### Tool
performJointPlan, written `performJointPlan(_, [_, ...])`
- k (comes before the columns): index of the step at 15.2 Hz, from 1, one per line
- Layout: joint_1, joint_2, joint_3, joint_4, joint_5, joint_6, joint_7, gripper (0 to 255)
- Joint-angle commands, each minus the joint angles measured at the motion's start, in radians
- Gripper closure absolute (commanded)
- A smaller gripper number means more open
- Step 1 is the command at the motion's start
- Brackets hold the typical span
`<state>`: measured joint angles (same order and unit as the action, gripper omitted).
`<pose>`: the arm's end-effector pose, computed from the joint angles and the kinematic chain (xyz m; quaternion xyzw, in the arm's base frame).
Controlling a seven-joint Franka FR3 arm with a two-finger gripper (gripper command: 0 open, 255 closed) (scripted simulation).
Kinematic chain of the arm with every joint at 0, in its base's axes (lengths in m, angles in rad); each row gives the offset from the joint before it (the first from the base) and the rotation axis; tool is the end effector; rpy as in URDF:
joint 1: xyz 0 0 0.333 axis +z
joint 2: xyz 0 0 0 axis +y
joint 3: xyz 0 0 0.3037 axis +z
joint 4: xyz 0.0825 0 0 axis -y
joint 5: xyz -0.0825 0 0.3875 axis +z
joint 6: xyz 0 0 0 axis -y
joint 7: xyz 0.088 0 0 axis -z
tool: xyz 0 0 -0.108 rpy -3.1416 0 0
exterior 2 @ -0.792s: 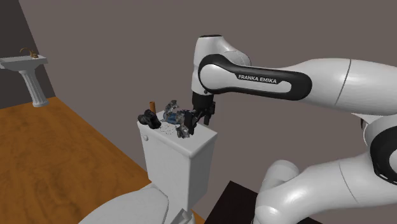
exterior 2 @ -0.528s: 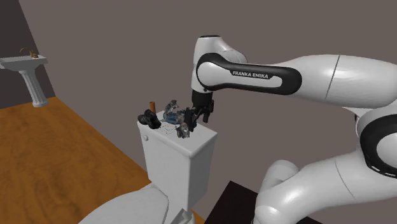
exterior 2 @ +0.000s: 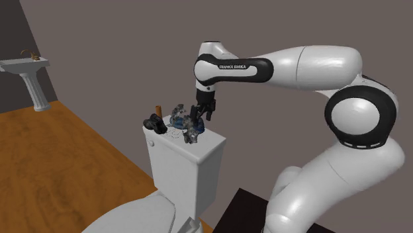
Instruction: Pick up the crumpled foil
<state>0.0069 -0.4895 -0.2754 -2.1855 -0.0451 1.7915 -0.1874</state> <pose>0.4065 -0.1332 0.5651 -0.9980 0.0235 -0.0479 0.0325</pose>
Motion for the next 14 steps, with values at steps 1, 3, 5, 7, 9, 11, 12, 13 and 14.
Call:
performJointPlan(1, [0.005,0.079,-0.045,0.051,0.015,0.019,-0.063,0])
performJointPlan(3, [0.012,0.16,-0.085,0.112,0.039,0.027,-0.123,0])
performJointPlan(5, [0.016,0.245,-0.123,0.179,0.072,0.029,-0.186,0])
performJointPlan(7, [0.017,0.335,-0.157,0.253,0.112,0.025,-0.25,0])
performJointPlan(9, [0.011,0.429,-0.186,0.334,0.16,0.013,-0.314,0])
performJointPlan(11, [-0.004,0.527,-0.209,0.424,0.212,-0.007,-0.377,0])
performJointPlan(12, [-0.015,0.577,-0.217,0.472,0.24,-0.02,-0.408,0])
performJointPlan(13, [-0.029,0.628,-0.222,0.523,0.267,-0.035,-0.436,0])
performJointPlan(14, [-0.045,0.68,-0.226,0.576,0.295,-0.053,-0.463,0])
